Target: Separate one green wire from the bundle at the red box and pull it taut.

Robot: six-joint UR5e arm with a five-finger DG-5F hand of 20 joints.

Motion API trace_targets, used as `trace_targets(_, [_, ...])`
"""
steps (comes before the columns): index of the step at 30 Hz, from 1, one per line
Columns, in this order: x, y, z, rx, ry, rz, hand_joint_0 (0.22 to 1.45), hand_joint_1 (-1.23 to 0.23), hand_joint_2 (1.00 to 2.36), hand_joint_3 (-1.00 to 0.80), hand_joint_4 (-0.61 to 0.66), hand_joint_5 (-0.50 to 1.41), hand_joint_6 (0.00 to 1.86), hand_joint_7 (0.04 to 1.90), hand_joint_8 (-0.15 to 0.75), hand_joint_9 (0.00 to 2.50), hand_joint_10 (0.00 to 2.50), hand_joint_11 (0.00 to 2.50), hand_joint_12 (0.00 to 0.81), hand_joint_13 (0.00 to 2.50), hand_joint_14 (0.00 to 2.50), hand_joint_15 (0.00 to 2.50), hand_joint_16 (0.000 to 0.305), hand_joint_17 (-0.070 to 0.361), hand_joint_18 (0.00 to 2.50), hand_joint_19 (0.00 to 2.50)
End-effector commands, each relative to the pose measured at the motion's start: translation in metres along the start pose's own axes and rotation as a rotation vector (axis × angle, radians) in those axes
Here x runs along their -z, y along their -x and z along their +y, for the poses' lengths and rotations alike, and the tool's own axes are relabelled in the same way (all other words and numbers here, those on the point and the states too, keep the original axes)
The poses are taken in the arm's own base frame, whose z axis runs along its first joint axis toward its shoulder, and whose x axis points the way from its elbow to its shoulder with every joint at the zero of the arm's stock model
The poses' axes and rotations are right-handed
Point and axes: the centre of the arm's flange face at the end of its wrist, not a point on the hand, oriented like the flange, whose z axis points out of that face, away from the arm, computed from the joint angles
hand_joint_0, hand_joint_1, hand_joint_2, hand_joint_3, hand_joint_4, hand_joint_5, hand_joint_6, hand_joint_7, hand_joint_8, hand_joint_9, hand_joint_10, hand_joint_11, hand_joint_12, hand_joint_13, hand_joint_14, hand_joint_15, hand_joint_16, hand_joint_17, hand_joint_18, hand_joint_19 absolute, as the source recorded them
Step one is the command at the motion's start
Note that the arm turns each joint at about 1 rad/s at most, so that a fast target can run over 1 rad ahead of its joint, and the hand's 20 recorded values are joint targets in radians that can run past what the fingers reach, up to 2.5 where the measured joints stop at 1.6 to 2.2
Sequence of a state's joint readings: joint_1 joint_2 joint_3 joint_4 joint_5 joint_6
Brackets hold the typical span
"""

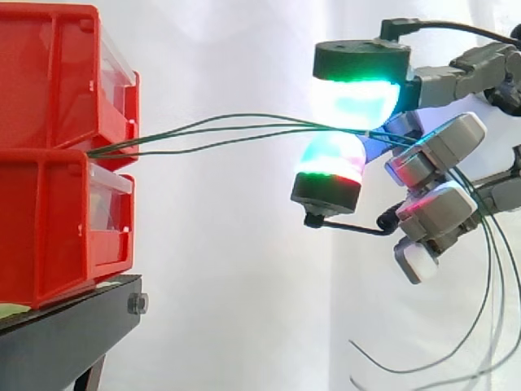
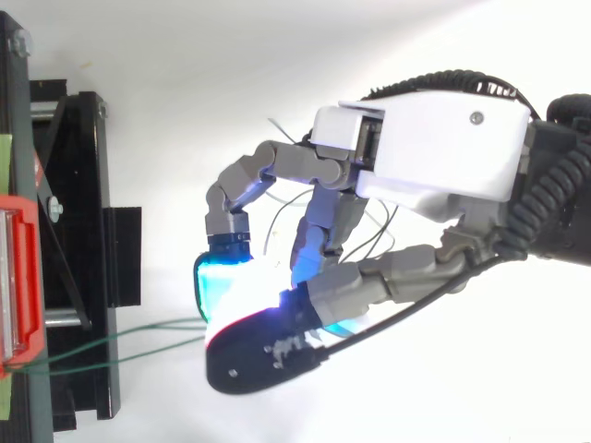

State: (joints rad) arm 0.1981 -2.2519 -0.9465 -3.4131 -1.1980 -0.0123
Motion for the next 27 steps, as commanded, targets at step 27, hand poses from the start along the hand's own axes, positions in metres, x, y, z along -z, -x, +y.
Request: trace_targets(27, [-0.001, 0.002, -0.011, 0.006, -0.019, -0.001, 0.42, -0.73, 1.00, -0.50, 0.15, -0.14, 0.88, 0.95, 0.300, 1.60, 0.01, 1.58, 0.406, 1.36, 0.03, 1.00, 0.062, 0.138, 0.88, 0.64])
